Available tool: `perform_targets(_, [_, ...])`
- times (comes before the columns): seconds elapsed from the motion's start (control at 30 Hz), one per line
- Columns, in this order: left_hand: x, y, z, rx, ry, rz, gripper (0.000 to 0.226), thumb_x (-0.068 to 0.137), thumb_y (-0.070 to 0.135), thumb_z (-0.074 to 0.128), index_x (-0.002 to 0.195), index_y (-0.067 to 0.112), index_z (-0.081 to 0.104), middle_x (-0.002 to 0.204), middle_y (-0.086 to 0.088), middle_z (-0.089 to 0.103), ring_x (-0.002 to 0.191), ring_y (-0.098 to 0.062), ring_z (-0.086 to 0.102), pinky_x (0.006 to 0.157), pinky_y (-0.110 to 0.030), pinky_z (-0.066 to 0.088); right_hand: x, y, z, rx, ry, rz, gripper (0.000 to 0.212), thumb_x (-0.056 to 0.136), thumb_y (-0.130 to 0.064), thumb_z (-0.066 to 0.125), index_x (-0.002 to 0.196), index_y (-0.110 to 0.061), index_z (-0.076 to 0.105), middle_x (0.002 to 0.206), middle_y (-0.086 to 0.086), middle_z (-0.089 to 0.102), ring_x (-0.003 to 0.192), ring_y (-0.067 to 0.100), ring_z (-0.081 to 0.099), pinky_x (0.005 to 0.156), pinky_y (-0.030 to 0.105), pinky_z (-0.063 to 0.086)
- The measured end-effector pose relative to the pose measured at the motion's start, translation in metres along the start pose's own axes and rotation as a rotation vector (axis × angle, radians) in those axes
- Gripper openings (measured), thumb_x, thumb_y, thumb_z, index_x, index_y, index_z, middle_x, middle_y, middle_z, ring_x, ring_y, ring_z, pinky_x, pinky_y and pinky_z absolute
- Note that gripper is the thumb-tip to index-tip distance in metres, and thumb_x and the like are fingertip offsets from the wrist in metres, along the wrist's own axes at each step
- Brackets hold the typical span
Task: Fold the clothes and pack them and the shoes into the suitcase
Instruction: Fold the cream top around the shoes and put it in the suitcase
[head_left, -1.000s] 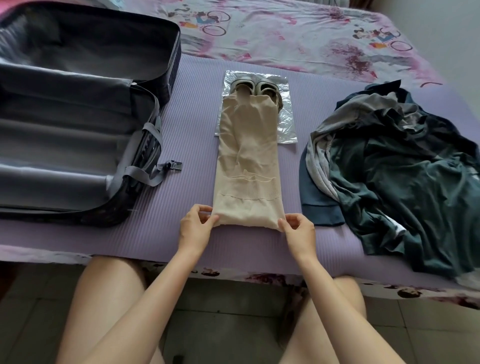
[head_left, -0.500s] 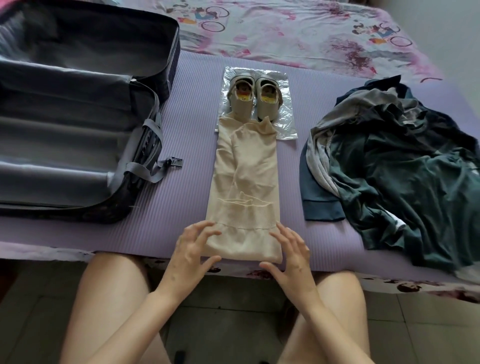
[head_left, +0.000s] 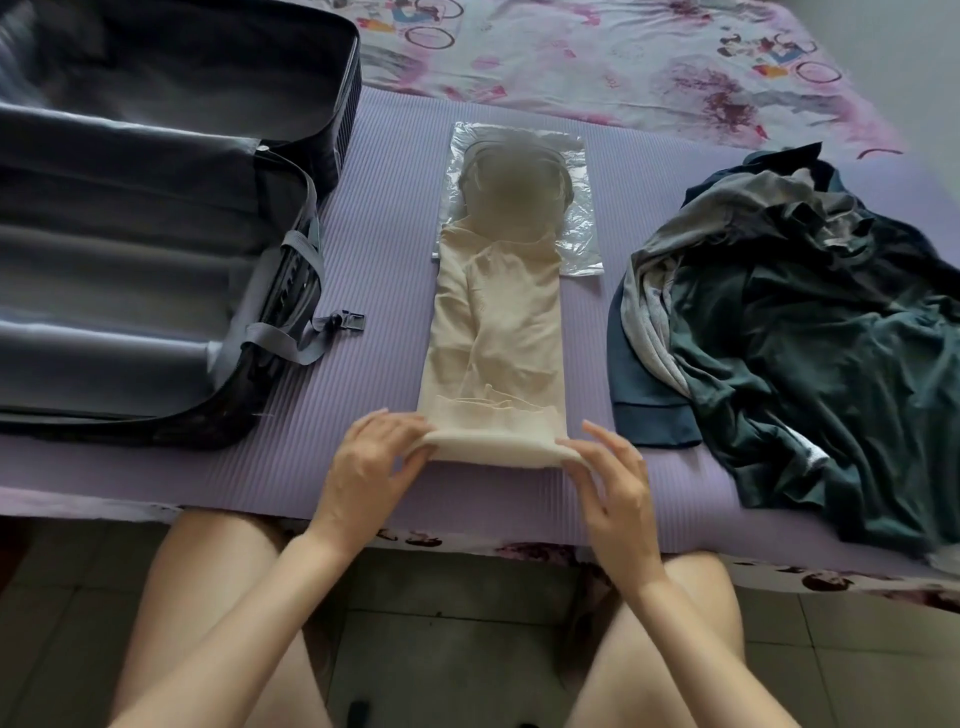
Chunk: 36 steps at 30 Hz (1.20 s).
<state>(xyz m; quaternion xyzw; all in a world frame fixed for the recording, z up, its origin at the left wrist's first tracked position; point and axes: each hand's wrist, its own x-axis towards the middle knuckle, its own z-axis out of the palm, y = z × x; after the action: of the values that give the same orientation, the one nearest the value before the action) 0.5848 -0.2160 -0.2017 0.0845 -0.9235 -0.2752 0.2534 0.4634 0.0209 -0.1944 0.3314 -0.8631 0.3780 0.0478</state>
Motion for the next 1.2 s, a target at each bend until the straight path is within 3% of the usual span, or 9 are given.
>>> perform_targets(0.13, [0.057,0.012,-0.01,-0.196,0.075,-0.198,0.042,0.091,0.05,0.044,0.106,0.017,0.065,0.086,0.007,0.065,0.08,-0.006,0.059,0.07,-0.026,0.051,0.06,-0.023,-0.006,0.157,0.075,0.071,0.021,0.098,-0.032,0.044,0.103,-0.021,0.061,0.095,-0.014,0.059,0.096,0.011,0.054,0.086,0.026,0.042])
perform_targets(0.23, [0.105,0.008,-0.003,-0.191,0.107,-0.321,0.032,0.093,0.044,0.05,0.107,0.017,0.062,0.086,-0.002,0.067,0.078,-0.017,0.063,0.068,-0.037,0.053,0.121,-0.024,0.001,0.161,0.068,0.231,0.016,0.099,-0.031,0.045,0.09,-0.022,0.054,0.073,-0.012,0.054,0.075,0.017,0.053,0.071,0.038,0.042])
perform_targets(0.43, [0.152,-0.018,0.032,-0.416,-0.124,-0.881,0.054,0.093,0.044,0.05,0.131,0.007,0.043,0.13,-0.008,0.053,0.119,-0.024,0.051,0.088,-0.029,0.039,0.175,0.005,0.031,0.192,-0.133,0.672,0.054,0.097,-0.041,0.047,0.135,-0.005,0.04,0.13,0.012,0.053,0.12,0.025,0.05,0.082,0.024,0.032])
perform_targets(0.57, [0.127,-0.02,0.035,-0.429,-0.077,-0.883,0.051,0.089,0.03,0.061,0.132,0.009,0.043,0.118,-0.002,0.056,0.109,-0.016,0.054,0.088,-0.029,0.042,0.133,0.015,0.04,0.196,-0.102,0.645,0.056,0.092,-0.032,0.059,0.136,-0.005,0.04,0.119,0.01,0.054,0.103,0.018,0.053,0.084,0.022,0.036])
perform_targets(0.83, [0.088,-0.009,0.045,-0.346,-0.036,-0.842,0.035,0.087,0.023,0.065,0.117,0.007,0.056,0.103,-0.002,0.06,0.097,-0.017,0.058,0.075,-0.024,0.039,0.097,0.004,0.038,0.26,-0.042,0.656,0.024,0.09,-0.015,0.062,0.113,-0.007,0.059,0.096,0.0,0.061,0.087,0.011,0.059,0.068,0.013,0.044])
perform_targets(0.97, [0.072,-0.005,0.03,-0.388,-0.062,-0.812,0.028,0.091,0.024,0.059,0.114,0.008,0.058,0.101,-0.001,0.062,0.094,-0.014,0.058,0.068,-0.019,0.041,0.083,-0.001,0.026,0.263,-0.058,0.672,0.016,0.089,-0.009,0.061,0.106,-0.007,0.061,0.085,-0.006,0.06,0.082,0.008,0.06,0.076,0.028,0.054])
perform_targets(1.03, [0.054,0.0,0.02,-0.427,-0.098,-0.774,0.025,0.091,0.026,0.058,0.112,0.012,0.059,0.102,0.001,0.064,0.094,-0.011,0.06,0.071,-0.019,0.046,0.064,-0.005,0.02,0.267,-0.089,0.662,0.014,0.089,-0.009,0.062,0.102,-0.011,0.06,0.086,-0.009,0.06,0.083,0.004,0.059,0.075,0.023,0.052])
perform_targets(1.13, [0.022,0.007,0.012,-0.444,-0.126,-0.747,0.024,0.089,0.027,0.061,0.111,0.02,0.057,0.101,0.007,0.063,0.092,0.001,0.058,0.084,-0.028,0.053,0.032,-0.01,0.018,0.259,-0.113,0.629,0.02,0.087,-0.014,0.066,0.105,-0.018,0.058,0.09,-0.007,0.062,0.089,0.012,0.061,0.07,0.012,0.046])
perform_targets(1.2, [0.006,0.011,0.011,-0.38,-0.09,-0.68,0.042,0.084,0.028,0.067,0.122,0.023,0.05,0.109,0.01,0.057,0.096,0.003,0.054,0.087,-0.02,0.049,0.018,-0.009,0.019,0.181,-0.081,0.535,0.042,0.083,-0.02,0.071,0.121,-0.019,0.052,0.104,-0.006,0.058,0.098,0.012,0.057,0.076,0.007,0.042])
